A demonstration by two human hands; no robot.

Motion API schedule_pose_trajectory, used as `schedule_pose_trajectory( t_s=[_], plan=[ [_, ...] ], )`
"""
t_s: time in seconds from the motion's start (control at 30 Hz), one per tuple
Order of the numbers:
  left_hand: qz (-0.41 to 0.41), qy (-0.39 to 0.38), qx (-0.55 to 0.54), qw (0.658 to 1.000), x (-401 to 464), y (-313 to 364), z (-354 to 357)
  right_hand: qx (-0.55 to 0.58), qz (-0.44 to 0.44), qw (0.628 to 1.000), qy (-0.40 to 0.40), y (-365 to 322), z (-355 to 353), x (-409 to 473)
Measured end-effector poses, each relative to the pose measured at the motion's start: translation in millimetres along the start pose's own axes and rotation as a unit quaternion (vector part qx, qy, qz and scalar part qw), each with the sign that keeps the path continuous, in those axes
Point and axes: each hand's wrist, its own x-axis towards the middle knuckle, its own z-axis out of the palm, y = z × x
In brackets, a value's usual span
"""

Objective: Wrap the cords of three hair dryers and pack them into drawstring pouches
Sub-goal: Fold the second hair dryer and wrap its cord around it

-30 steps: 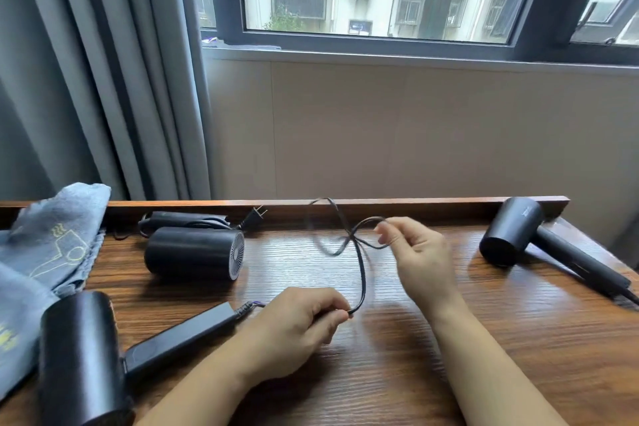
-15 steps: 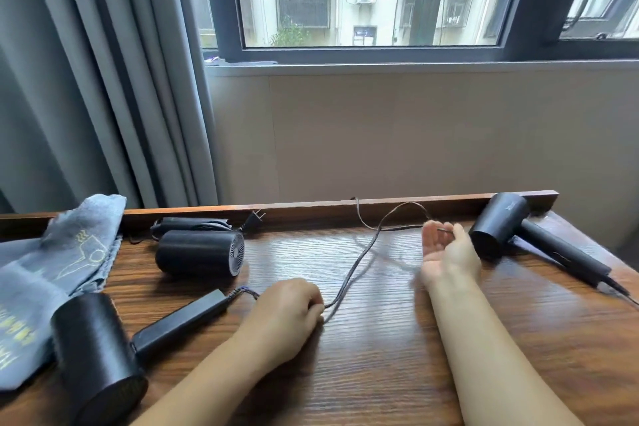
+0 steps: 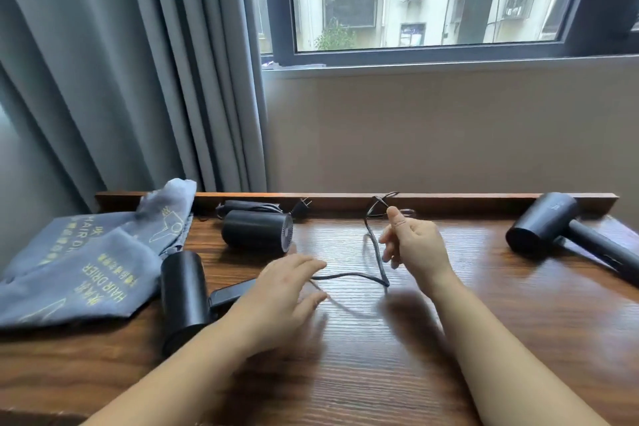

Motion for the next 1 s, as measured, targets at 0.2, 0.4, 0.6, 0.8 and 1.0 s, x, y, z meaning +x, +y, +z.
schedule_pose_trajectory(
  t_s=[0.2,0.4,0.6,0.8,1.0],
  plan=[
    [-0.051,0.026,0.032,0.998,-25,-32,-34,-0.35,-0.212,0.898,-0.159,1,52,-36],
    [-0.253,0.067,0.085,0.961,-69,-75,-63,-0.424,-0.343,0.824,-0.156,17,79,-64],
    [-0.421,0.045,-0.144,0.895,-90,-89,-59,-0.429,-0.243,0.85,-0.184,10,103,-86],
    [-0.417,0.142,-0.263,0.858,-77,-66,-45,-0.153,0.093,0.967,-0.179,1,128,-98],
    [-0.317,0.152,-0.376,0.857,-68,-32,-30,0.327,0.241,0.914,0.013,-20,131,-104]
  ],
)
